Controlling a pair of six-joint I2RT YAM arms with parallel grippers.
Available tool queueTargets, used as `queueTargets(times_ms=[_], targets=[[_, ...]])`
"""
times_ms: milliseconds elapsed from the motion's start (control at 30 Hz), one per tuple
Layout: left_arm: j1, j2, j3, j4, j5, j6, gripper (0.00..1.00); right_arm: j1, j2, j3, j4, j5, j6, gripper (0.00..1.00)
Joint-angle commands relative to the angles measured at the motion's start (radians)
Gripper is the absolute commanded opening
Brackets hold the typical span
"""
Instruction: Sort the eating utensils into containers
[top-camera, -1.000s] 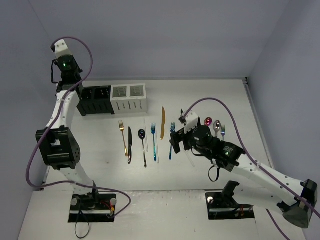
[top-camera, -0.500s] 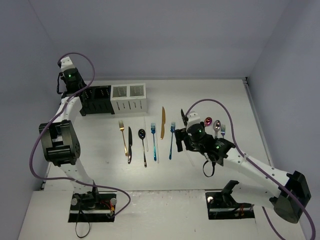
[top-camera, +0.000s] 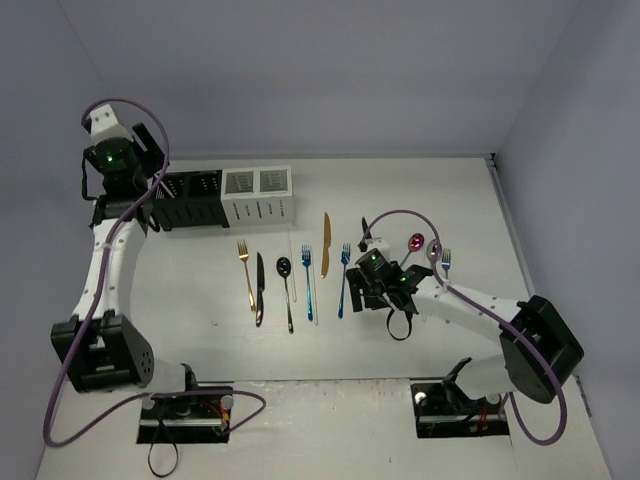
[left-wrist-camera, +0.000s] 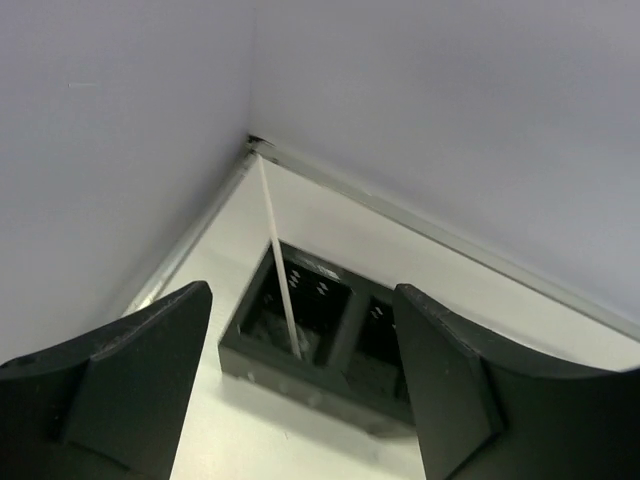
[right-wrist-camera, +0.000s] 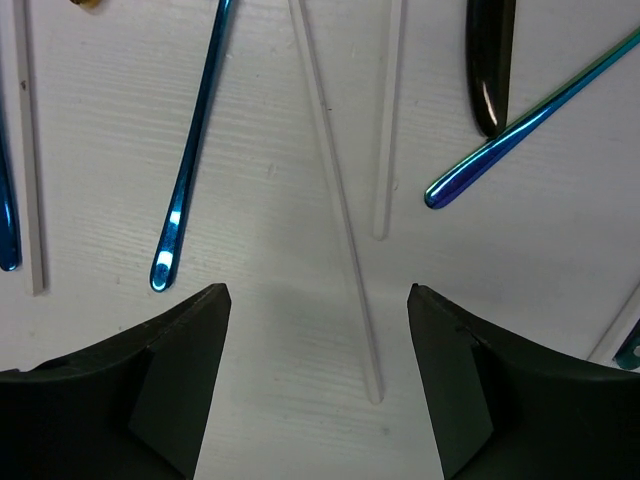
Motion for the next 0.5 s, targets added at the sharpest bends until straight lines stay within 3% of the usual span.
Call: queueTargets(times_ms=[0,200,400,467], targets=[[-0.035,-0.151,0.025,-0.235,0.136,-0.071,0.72,-0.003,0.065,0.000,0.001,-0.004,0.058,0.67],[-0.159,-0.370,-0.193,-0.308,0.226,-0.134,0.72,-0.012,0.136,-0.004,0.004,-0.022,0.062,0.63],[-0.318,-0.515,-0.307,-0.355,0.236,-0.163,0.72,-0.018,0.196,-0.004,0.013,-0.089,0.050,0.40],[-0.353,-0.533,-0.319,-0.374,0.242,-0.165,0.72,-0.017,0.208,-0.008,0.016,-0.116,0.045,0.28]])
